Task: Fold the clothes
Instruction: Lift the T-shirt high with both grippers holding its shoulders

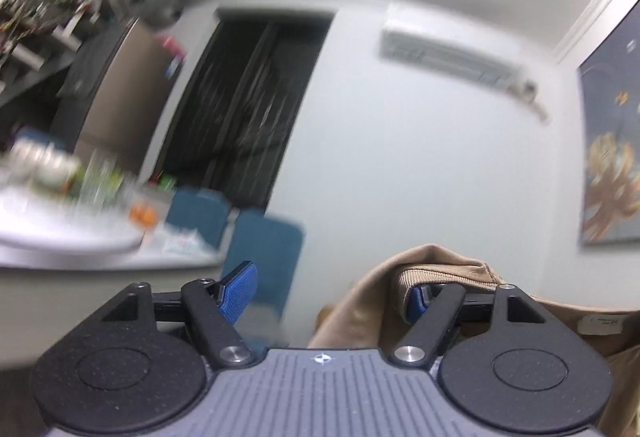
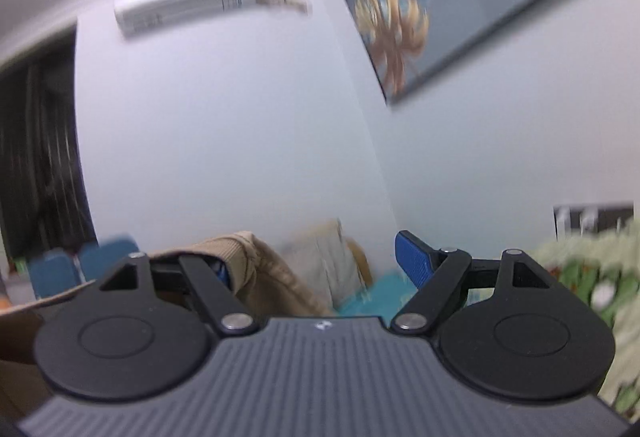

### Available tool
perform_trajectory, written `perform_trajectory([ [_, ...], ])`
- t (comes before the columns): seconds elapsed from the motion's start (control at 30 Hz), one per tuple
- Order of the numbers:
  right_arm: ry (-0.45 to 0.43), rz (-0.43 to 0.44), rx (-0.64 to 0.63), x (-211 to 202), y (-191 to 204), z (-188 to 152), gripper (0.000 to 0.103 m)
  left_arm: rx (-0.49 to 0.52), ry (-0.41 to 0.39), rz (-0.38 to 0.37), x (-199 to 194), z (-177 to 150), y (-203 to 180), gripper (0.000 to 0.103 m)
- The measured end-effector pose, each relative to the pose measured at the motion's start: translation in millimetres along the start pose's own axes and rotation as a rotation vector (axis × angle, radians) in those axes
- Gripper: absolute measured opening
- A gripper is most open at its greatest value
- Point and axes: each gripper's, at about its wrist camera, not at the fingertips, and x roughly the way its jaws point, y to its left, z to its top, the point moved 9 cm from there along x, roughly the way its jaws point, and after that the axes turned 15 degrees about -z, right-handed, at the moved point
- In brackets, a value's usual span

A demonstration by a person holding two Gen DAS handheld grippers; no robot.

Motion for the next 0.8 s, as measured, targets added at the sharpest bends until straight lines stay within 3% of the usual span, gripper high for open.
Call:
perform_trajectory([
  [0.13, -0.092, 0.049, 0.028, -41.9, -0.9, 78.0, 0.082, -0.006, -0.046, -0.071, -18.2, 77.6, -22.7, 0.077],
  [0.3, -0.179, 0.100, 0.030, -84.8, 6.5, 155.0, 0.082, -0.003, -0.098, -0.116, -46.0, 149.3, -41.3, 0.077],
  [0.43, -0.196, 0.130, 0.016, -77.5, 19.5, 189.0, 0.082, 0.016, -0.086, -0.126, -33.6, 176.9, -49.1, 0.079],
  [0.5, -0.169, 0.139, -0.003, -64.1, 30.6, 190.7, 0.082, 0.045, -0.076, -0.115, -23.2, 184.7, -50.0, 0.080],
  [0.63, -0.069, 0.127, -0.070, -7.6, 52.5, 144.4, 0.082, 0.036, -0.008, -0.113, 42.6, 137.3, -37.9, 0.082],
  [0.8, 0.062, 0.077, -0.171, 84.8, 71.8, 42.1, 0.082, -0.010, 0.122, -0.098, 145.8, 30.6, -4.3, 0.083],
])
